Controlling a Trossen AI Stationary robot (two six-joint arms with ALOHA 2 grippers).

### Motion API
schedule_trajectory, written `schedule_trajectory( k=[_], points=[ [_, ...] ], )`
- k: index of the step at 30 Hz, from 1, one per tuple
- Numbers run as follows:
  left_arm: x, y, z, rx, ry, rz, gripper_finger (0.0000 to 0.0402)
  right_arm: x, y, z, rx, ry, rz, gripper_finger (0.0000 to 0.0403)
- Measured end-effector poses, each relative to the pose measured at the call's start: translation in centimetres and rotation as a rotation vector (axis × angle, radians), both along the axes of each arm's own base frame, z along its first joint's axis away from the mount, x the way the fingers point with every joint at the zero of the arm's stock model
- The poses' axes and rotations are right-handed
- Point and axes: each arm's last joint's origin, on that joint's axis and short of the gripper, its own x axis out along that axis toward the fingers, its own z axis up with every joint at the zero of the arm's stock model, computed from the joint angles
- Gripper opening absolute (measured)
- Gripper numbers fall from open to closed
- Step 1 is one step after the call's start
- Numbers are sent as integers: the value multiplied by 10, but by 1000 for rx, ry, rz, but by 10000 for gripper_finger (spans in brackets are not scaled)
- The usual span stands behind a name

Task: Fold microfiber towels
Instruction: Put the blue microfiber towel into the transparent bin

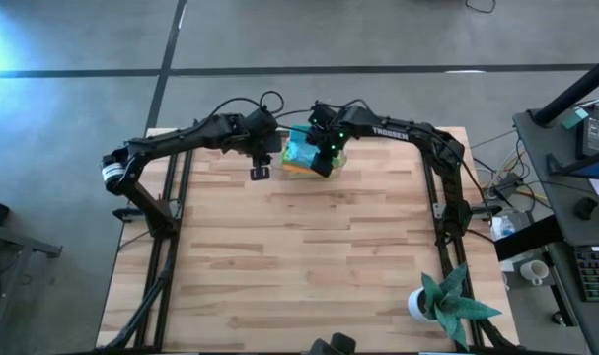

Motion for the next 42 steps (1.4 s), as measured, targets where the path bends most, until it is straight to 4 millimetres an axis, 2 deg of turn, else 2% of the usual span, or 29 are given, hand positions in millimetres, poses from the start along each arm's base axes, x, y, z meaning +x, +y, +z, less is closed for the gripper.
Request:
schedule_trajectory(
  k=[4,10,13,18,22,30,36,42],
  points=[
    [0,0,0,0,0,0,100,1,-1,12,-3,-4,0,107],
    [0,0,0,0,1,0,100,10,-5,45,-59,-109,-8,107],
    [0,0,0,0,1,0,100,16,-6,52,-79,-170,-29,107],
    [0,0,0,-1,2,0,100,24,-1,37,-50,-209,-24,107],
    [-1,0,-1,-3,6,-1,100,27,3,17,-15,-168,-19,107],
    [-1,0,-2,-4,9,1,100,36,1,-10,3,-134,-16,107],
    [-2,1,-2,-4,9,5,100,40,-1,-17,8,-127,-16,107],
    [-3,1,-3,-5,21,8,100,33,0,-2,-1,-138,-25,107]
  ],
)
